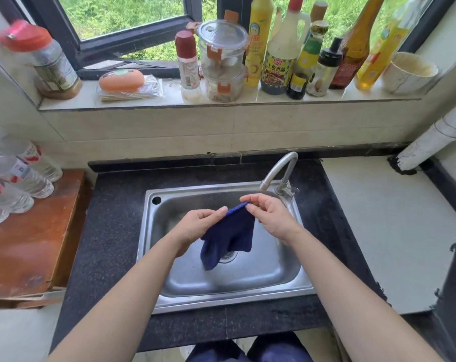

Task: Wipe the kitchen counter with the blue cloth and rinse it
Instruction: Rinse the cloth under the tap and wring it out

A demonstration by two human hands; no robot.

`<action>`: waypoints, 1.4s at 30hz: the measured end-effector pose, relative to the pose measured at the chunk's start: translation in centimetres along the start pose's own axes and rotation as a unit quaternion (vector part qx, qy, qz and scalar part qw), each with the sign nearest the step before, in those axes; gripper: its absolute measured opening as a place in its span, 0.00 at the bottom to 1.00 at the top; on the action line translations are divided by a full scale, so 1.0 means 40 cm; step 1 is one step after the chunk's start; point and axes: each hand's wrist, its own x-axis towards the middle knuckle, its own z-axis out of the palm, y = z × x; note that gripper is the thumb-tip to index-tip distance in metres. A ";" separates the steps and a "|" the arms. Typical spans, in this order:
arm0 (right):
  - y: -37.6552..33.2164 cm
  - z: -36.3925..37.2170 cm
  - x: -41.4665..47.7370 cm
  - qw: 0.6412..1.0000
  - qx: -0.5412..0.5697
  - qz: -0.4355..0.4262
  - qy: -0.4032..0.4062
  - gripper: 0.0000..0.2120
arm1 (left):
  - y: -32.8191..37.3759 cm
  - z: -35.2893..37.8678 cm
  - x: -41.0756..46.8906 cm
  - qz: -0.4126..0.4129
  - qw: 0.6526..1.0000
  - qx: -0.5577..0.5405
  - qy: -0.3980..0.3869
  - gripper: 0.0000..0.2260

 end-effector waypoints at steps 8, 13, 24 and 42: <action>0.030 0.044 0.010 1.000 0.016 0.012 -0.006 0.10 | -0.005 -0.002 0.013 0.025 0.987 -0.094 0.124 0.13; 0.026 0.060 0.014 1.000 0.022 0.009 -0.015 0.11 | -0.004 -0.019 -0.002 -0.009 0.997 -0.022 0.068 0.11; 0.037 0.057 0.025 0.999 0.021 0.025 0.039 0.14 | 0.021 -0.019 -0.004 -0.019 0.971 -0.211 0.110 0.10; 0.205 0.156 0.002 0.973 -0.194 0.122 0.022 0.04 | 0.070 -0.056 -0.038 0.051 0.972 -0.230 -0.004 0.19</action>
